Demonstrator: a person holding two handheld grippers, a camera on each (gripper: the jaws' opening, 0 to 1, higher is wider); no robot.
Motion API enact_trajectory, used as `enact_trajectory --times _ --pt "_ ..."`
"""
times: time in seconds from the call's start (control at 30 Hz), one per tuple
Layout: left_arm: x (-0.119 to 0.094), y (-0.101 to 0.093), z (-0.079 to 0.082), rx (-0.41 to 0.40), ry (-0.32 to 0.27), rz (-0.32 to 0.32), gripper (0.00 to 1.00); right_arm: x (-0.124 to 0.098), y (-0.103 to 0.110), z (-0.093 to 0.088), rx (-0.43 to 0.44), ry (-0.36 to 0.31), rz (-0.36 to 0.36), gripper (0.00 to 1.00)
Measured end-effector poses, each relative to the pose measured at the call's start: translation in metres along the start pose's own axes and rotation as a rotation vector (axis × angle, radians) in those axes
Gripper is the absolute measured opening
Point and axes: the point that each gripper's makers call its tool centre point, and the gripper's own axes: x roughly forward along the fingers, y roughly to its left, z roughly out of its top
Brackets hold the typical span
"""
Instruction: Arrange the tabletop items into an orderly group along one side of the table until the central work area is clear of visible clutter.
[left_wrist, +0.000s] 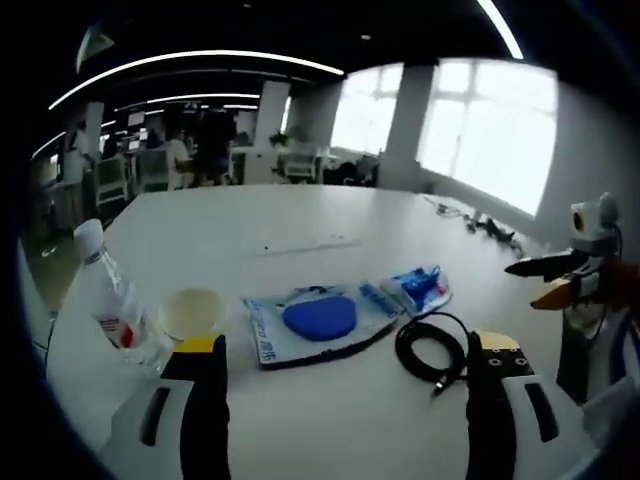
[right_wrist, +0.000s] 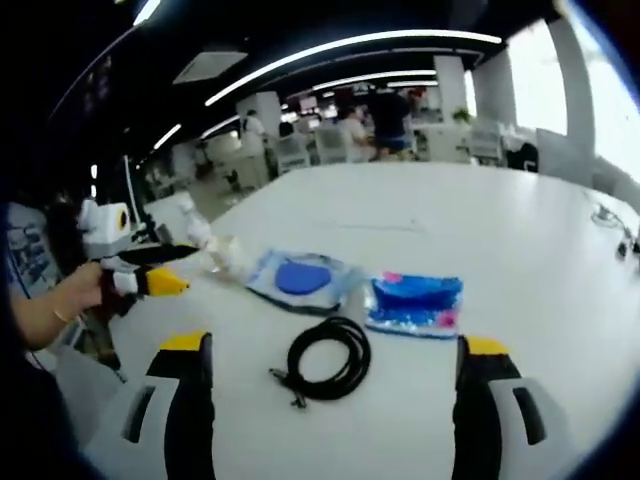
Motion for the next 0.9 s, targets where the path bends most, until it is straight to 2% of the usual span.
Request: enact_trajectory --times 0.07,0.3,0.4,0.7,0.9 --pt "-0.007 0.004 -0.003 0.032 0.008 0.004 0.99 -0.004 0.002 -0.002 -0.026 0.010 0.000 0.99" --pt "-0.033 0.009 -0.015 0.057 0.032 -0.011 0.99 -0.015 0.010 -0.009 -0.074 0.039 0.016 0.99" --pt "-0.043 0.009 -0.018 0.011 0.033 -0.031 0.99 -0.019 0.013 -0.012 -0.087 0.049 0.021 0.99" --pt "-0.074 0.005 -0.020 0.050 0.039 -0.029 0.99 -0.033 0.026 -0.026 -0.123 0.078 0.040 0.99" --pt "-0.095 0.003 -0.022 0.053 0.035 -0.016 0.99 -0.045 0.038 -0.030 -0.134 0.073 0.047 0.99"
